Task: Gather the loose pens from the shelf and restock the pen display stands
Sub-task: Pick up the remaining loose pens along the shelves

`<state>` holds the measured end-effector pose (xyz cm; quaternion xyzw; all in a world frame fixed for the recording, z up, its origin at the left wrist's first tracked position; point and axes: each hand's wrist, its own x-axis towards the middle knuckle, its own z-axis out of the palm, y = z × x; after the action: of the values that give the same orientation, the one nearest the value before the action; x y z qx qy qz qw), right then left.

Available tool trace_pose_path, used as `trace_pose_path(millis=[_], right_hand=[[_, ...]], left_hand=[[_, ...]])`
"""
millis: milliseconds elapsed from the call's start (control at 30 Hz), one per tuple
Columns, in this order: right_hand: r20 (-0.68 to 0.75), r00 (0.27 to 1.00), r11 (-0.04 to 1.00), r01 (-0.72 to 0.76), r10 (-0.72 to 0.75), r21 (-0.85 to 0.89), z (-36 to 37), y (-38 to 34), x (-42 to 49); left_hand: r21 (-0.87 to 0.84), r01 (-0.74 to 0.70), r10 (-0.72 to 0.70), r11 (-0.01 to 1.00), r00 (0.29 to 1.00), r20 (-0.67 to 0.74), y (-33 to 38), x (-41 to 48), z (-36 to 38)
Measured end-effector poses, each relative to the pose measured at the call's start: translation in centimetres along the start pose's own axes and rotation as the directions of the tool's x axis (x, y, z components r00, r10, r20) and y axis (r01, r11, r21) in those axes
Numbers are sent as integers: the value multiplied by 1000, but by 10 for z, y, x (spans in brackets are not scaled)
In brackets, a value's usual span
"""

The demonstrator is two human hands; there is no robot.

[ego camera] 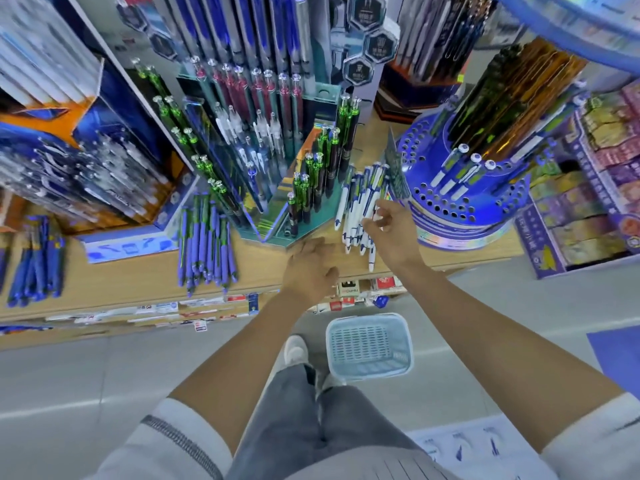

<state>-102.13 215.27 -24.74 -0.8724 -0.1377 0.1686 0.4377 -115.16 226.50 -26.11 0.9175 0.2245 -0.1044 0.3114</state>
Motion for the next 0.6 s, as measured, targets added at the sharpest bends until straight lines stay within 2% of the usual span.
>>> trace_pose_path(millis=[67,133,233,300,400,467,533,600], right_hand=[[-48,996,995,84,-81,57,3,-10,-17],[-30,987,978,163,-160,132,13,-22,-38],[151,950,959,260,-275,110,46,-34,-69],[283,904,946,321,-321,51,73,-37,-87],[432,854,895,402,-290,-195,111,-28,-106],[460,865,833,398,-200,-385,125,-25,-114],[381,912,821,332,-153,-465,134,-36,-120],[288,931,813,341,-223,-472,147,-57,-126]], left_hand=[[-80,-46,35,996,990,-134,-6,-10,-3],[-130,-84,39,988,950,-311,-16,-29,-6],[-137,-52,-31,989,839,-544,-42,-63,-12],[-115,64,-121,991,791,-600,-70,-85,-15],[-58,345,-313,937,753,-579,-119,-115,-25],[-20,488,-446,873,780,-440,-150,-131,-34],[35,517,-483,856,821,-303,-180,-141,-42],[94,462,-435,882,874,-216,-201,-145,-51]])
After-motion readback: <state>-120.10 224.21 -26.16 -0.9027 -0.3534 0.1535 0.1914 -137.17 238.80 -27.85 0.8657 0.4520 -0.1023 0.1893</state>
